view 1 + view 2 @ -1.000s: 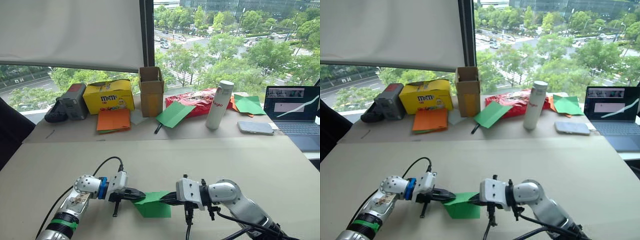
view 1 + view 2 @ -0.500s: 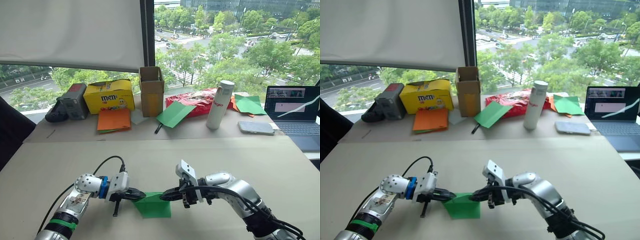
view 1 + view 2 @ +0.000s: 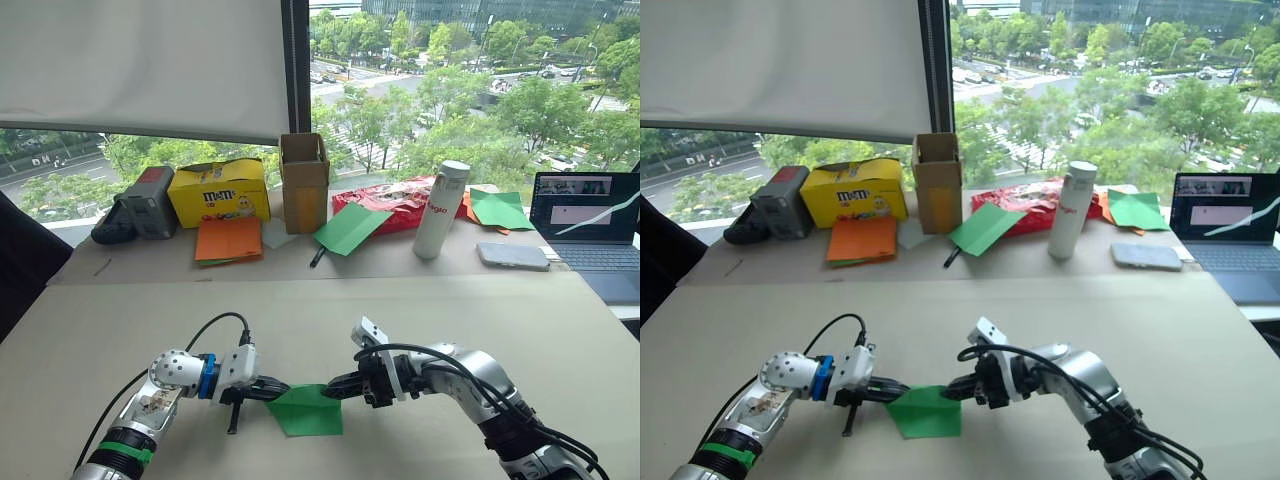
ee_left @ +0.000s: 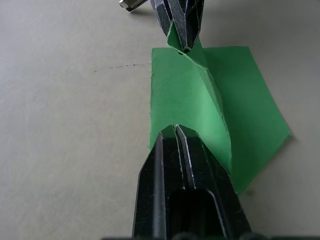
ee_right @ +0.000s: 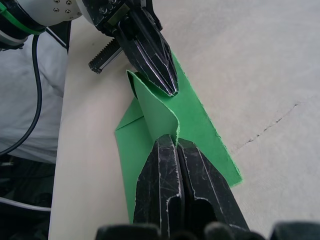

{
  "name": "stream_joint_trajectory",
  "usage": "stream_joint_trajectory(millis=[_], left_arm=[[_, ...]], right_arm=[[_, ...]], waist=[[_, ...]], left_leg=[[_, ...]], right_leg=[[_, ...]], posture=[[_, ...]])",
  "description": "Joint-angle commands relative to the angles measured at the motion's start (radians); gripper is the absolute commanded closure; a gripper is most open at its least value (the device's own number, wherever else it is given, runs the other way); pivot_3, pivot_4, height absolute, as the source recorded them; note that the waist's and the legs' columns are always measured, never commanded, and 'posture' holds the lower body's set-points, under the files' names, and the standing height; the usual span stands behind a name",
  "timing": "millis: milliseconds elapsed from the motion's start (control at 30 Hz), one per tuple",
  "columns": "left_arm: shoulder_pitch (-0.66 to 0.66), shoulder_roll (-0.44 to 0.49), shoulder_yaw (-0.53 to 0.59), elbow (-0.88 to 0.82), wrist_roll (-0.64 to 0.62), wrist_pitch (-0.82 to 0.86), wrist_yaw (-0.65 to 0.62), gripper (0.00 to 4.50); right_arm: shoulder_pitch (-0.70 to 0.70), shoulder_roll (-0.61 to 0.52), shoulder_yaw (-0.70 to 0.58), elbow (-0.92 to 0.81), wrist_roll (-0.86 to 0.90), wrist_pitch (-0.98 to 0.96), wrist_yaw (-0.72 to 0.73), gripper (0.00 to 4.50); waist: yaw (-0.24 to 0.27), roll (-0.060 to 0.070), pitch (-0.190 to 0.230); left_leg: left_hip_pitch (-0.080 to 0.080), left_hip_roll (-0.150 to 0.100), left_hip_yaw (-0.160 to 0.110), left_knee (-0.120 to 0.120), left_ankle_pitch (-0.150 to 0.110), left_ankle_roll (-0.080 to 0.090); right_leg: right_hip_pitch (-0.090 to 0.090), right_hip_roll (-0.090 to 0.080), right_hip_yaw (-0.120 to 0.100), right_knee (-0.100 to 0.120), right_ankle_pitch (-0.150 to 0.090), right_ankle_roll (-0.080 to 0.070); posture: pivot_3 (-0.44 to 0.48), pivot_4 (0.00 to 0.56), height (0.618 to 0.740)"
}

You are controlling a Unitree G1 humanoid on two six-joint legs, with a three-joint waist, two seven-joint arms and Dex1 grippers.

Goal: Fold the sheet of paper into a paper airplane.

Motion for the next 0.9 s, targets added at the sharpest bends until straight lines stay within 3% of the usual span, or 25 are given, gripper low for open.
stream_joint_trajectory(millis=[33, 500, 900], left_arm=[[0.011, 0.014, -0.009, 0.003, 0.017, 0.012, -0.001, 4.48], [-0.001, 0.011, -0.003, -0.018, 0.017, 0.023, 0.016, 4.48], [0.03, 0.062, 0.048, -0.122, -0.025, 0.096, 0.03, 4.48]], right_arm=[[-0.006, 0.003, 0.001, 0.015, -0.007, 0.015, -0.027, 4.5], [-0.032, 0.022, 0.056, 0.102, -0.036, -0.006, -0.034, 4.5], [-0.079, 0.026, 0.112, 0.234, -0.119, -0.058, -0.045, 4.5]], waist=[[0.0, 0.0, 0.0], [-0.008, -0.002, -0.005], [-0.023, -0.004, -0.007]], left_leg=[[0.0, 0.0, 0.0, 0.0, 0.0, 0.0], [0.001, 0.0, 0.0, 0.0, 0.0, 0.0], [0.003, 0.001, 0.0, -0.001, 0.0, 0.0]], right_leg=[[0.0, 0.0, 0.0, 0.0, 0.0, 0.0], [0.001, 0.0, 0.0, 0.0, 0.0, 0.0], [0.001, 0.0, 0.001, 0.0, 0.0, 0.0]], posture=[[0.0, 0.15, 0.74], [0.0, 0.15, 0.74], [0.0, 0.15, 0.74]])
